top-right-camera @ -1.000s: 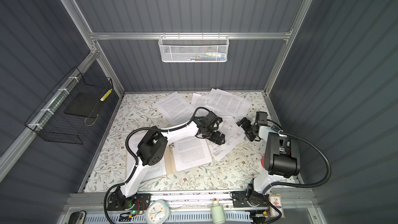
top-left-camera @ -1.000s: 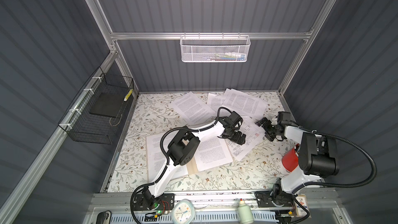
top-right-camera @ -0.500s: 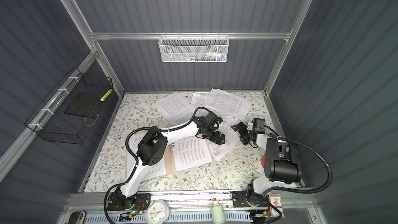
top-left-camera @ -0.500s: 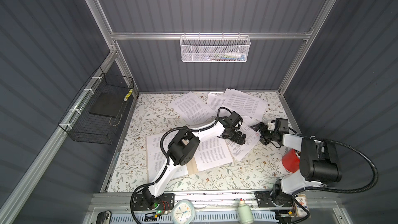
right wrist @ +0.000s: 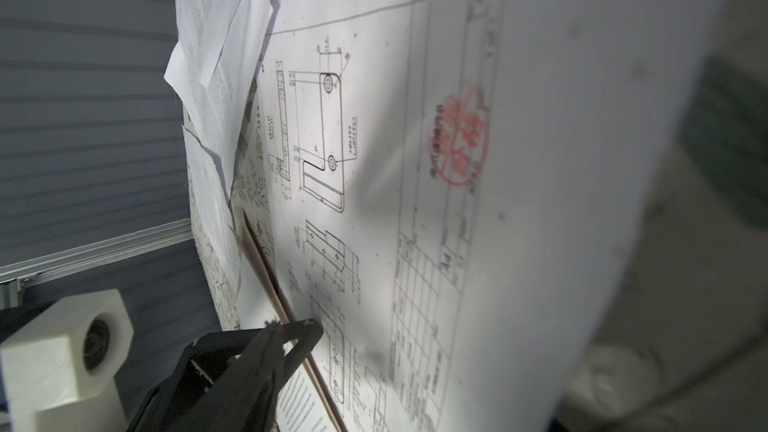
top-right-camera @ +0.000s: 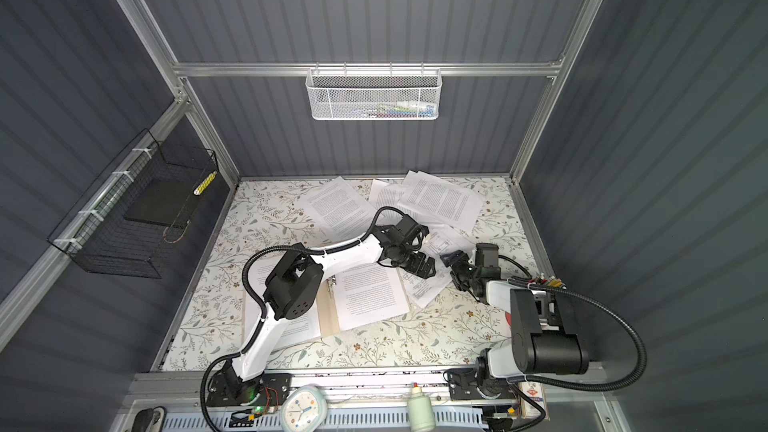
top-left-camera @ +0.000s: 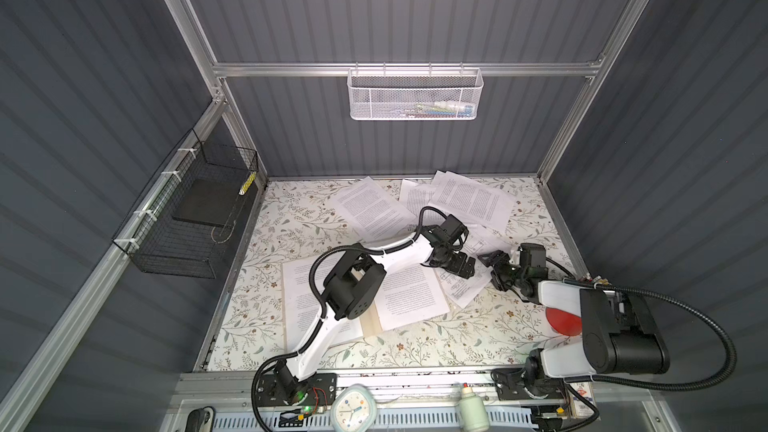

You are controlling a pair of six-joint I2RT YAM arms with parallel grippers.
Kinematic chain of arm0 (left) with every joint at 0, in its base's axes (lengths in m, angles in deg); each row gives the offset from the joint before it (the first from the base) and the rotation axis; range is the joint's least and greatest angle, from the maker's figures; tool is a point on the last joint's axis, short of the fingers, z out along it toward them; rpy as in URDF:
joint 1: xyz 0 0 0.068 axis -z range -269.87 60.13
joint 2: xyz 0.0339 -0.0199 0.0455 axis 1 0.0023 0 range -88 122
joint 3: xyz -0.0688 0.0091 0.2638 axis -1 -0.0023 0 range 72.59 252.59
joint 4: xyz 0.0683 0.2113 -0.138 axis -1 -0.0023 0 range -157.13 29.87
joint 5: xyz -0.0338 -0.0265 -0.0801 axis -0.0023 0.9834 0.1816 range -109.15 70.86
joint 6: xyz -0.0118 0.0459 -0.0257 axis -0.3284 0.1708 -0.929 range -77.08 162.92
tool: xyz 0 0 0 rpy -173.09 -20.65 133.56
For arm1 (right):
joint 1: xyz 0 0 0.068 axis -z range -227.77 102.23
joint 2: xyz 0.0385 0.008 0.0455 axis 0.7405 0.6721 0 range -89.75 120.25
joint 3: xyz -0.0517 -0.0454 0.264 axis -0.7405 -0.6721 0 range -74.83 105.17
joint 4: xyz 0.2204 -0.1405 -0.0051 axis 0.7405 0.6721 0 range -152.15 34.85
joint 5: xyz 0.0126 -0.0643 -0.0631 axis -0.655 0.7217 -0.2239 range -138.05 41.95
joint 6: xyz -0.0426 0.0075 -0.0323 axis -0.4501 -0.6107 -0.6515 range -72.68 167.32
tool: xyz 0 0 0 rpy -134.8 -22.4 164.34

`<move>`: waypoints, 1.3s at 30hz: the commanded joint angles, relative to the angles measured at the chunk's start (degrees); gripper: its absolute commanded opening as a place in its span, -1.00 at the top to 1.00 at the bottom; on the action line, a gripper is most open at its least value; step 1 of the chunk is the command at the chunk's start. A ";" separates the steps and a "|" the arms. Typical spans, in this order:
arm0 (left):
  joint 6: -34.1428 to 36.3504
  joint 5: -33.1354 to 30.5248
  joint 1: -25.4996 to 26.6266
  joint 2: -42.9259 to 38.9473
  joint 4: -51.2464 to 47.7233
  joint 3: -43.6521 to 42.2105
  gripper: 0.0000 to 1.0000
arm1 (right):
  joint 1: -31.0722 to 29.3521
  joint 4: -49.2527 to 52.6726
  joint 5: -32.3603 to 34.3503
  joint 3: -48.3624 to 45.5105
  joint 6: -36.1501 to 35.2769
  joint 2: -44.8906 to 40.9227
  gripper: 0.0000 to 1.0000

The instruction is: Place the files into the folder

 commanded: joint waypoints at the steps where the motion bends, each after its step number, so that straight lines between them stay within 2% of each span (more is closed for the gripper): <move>1: -1.37 1.17 0.01 2.14 -2.89 -2.74 -0.94 | -0.05 0.41 4.85 -2.03 4.05 -1.03 -0.26; 4: -1.37 1.25 -0.08 1.94 -2.49 -3.08 -0.94 | -0.13 -0.16 4.22 -1.32 4.19 0.09 -0.17; 14: -2.25 1.30 -0.65 1.59 -1.96 -2.97 -0.94 | -1.53 -3.75 2.74 -0.73 4.29 2.90 0.38; 22: -1.42 1.73 -0.88 0.73 -3.10 0.42 -0.95 | -2.28 0.92 2.70 2.05 0.47 0.50 0.98; 33: 3.04 3.29 -1.02 -5.97 -2.48 9.33 -0.99 | -2.45 17.18 2.72 9.90 -8.68 -7.82 1.00; 36: 3.22 3.54 -1.06 -10.52 -0.03 8.55 -0.99 | -2.42 24.13 3.88 13.45 -12.85 -11.57 1.00; 39: 3.07 2.81 -1.16 -16.63 4.73 4.18 -0.99 | -2.42 30.72 4.48 17.59 -17.28 -14.60 1.00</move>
